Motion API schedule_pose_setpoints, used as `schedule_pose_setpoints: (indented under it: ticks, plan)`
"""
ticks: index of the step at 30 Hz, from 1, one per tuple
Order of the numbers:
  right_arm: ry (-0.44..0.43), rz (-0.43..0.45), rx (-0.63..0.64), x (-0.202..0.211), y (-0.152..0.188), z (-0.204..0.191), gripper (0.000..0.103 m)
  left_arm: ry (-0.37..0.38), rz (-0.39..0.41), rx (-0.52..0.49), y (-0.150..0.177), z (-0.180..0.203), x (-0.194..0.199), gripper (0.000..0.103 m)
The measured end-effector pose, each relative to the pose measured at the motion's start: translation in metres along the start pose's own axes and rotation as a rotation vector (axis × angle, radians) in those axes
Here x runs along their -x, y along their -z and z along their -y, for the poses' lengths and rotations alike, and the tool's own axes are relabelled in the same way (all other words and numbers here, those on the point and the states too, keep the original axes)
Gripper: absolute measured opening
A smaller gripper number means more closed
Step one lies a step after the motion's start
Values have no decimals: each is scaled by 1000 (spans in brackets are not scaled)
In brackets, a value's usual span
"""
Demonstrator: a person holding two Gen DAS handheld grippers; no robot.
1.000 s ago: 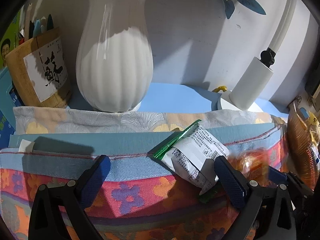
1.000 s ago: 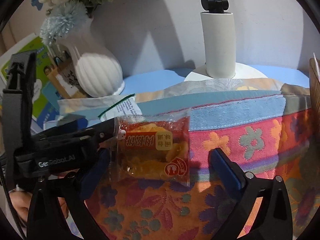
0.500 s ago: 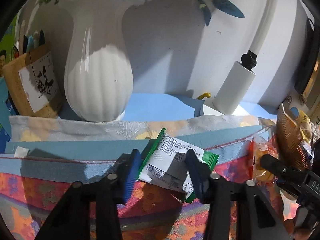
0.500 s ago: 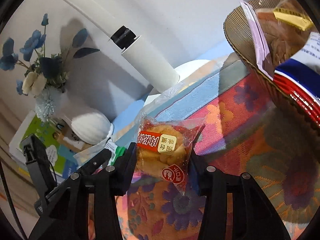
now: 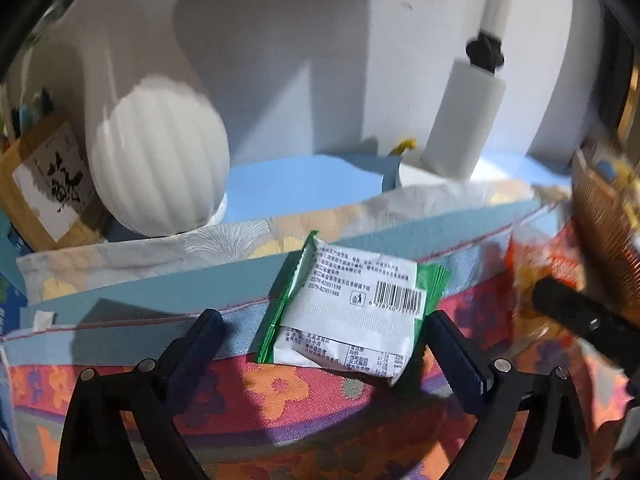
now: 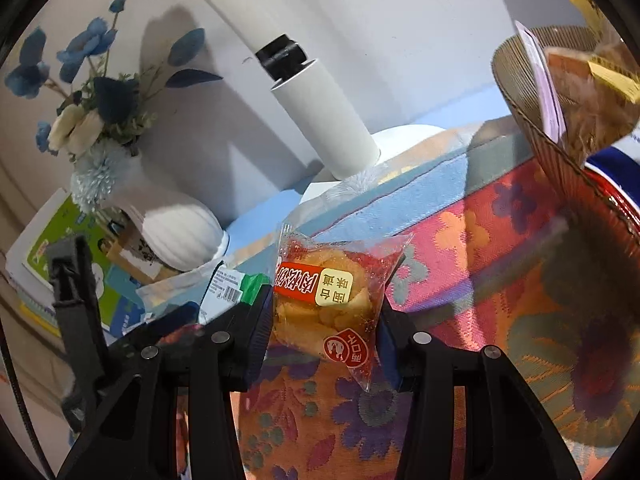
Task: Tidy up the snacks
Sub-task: 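Grasp the green-white pack with the left tool while the right grasps the orange bread pack, then lift the green-white pack with the left tool while the right lifts the bread pack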
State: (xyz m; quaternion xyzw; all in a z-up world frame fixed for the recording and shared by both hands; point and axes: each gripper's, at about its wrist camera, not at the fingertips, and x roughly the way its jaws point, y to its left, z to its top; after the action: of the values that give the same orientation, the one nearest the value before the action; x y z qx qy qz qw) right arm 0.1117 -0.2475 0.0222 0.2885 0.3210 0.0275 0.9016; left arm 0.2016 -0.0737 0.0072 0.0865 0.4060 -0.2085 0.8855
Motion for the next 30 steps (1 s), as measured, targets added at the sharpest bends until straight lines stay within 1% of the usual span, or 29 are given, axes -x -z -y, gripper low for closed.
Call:
schedule_pose_setpoints:
  ticks: [1, 2, 4, 6, 7, 10, 17, 21, 24, 27, 30]
  plan:
    - [-1, -2, -1, 0, 0, 0, 45, -8, 4, -6, 0, 2, 0, 90]
    - [-2, -4, 0, 0, 0, 0, 45, -10, 14, -11, 0, 3, 2, 85]
    - [1, -5, 8, -1, 0, -2, 45, -21, 25, -4, 0, 2, 4, 68]
    - [2, -8, 15, -1, 0, -3, 45, -29, 34, 10, 0, -1, 5, 59]
    - [1, -10, 18, -2, 0, -3, 45, -24, 37, 20, 0, -3, 6, 57]
    - [-2, -13, 19, -2, 0, -3, 45, -14, 46, 36, 2, -9, 9, 55]
    - [-16, -19, 17, -5, -2, -1, 45, -16, 69, 48, 3, -12, 14, 55]
    - [-41, -18, 32, -6, -2, -2, 45, -41, 94, 75, 4, -16, 18, 55]
    - [-50, -16, 68, -9, -1, -10, 45, -61, 114, 92, 5, -20, 23, 55]
    - [-76, -9, 106, -7, 1, -17, 45, -73, 141, 120, 6, -26, 29, 55]
    - [-97, -6, 118, -6, 2, -20, 45, -97, 157, 148, 7, -32, 33, 55]
